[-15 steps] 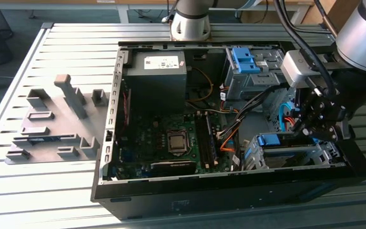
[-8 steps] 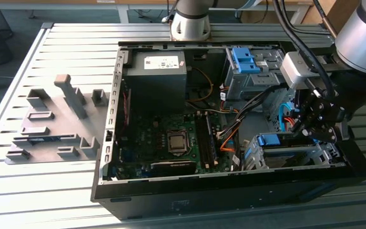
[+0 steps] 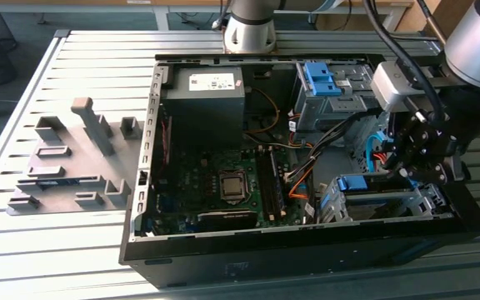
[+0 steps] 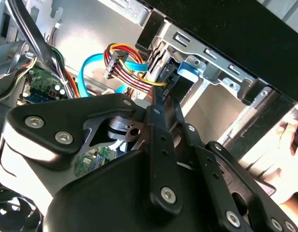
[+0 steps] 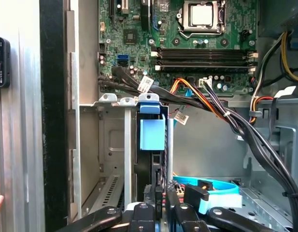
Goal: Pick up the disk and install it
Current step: 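Insert the first disk wire, then insert the second disk wire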
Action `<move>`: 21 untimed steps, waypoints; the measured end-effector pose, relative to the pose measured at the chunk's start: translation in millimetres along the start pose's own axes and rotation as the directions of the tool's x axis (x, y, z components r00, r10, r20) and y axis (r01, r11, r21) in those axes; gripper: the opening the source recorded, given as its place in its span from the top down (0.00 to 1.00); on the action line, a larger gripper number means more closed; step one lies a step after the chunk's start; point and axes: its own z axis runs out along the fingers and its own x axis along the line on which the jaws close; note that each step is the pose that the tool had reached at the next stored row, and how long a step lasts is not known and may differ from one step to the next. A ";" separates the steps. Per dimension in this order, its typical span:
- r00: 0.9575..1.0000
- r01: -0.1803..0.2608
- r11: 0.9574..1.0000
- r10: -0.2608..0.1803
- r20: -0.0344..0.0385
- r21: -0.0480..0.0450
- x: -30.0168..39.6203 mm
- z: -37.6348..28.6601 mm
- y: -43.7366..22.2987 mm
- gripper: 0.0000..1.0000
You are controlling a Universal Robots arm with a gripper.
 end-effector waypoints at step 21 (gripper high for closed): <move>1.000 0.000 1.000 0.000 0.001 -0.001 -0.1 -7.6 -0.3 0.89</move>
